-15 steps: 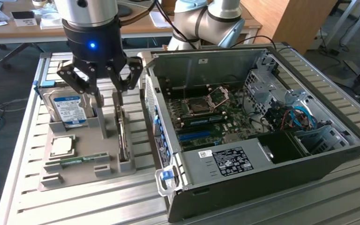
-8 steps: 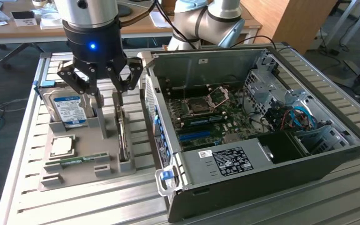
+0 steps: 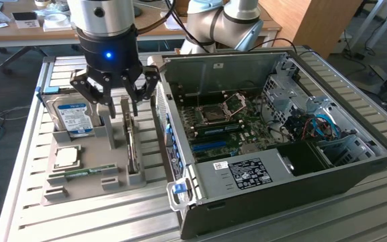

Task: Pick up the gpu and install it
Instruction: 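Pick up the gpu and move the gpu toward the slot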

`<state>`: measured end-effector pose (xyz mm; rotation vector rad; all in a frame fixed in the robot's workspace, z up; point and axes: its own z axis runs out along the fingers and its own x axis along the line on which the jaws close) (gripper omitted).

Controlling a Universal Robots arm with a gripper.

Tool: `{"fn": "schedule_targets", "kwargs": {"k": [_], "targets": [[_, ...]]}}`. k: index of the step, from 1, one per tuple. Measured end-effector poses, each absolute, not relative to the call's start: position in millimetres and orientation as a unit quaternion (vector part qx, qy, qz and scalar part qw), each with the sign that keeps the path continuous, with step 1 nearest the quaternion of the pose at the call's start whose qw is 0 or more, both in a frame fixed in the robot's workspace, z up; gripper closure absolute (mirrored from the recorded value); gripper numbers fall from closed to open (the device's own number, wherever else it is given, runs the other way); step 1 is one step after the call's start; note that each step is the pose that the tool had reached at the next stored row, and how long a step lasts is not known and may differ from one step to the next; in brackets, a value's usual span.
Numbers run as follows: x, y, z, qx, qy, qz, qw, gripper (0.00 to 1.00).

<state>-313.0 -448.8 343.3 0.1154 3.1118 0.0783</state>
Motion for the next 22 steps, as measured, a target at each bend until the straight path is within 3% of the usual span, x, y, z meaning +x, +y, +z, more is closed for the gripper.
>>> {"fn": "schedule_targets", "kwargs": {"k": [22], "targets": [[-312,-449,316,0.037,0.999,0.026,0.013,0.53]]}}
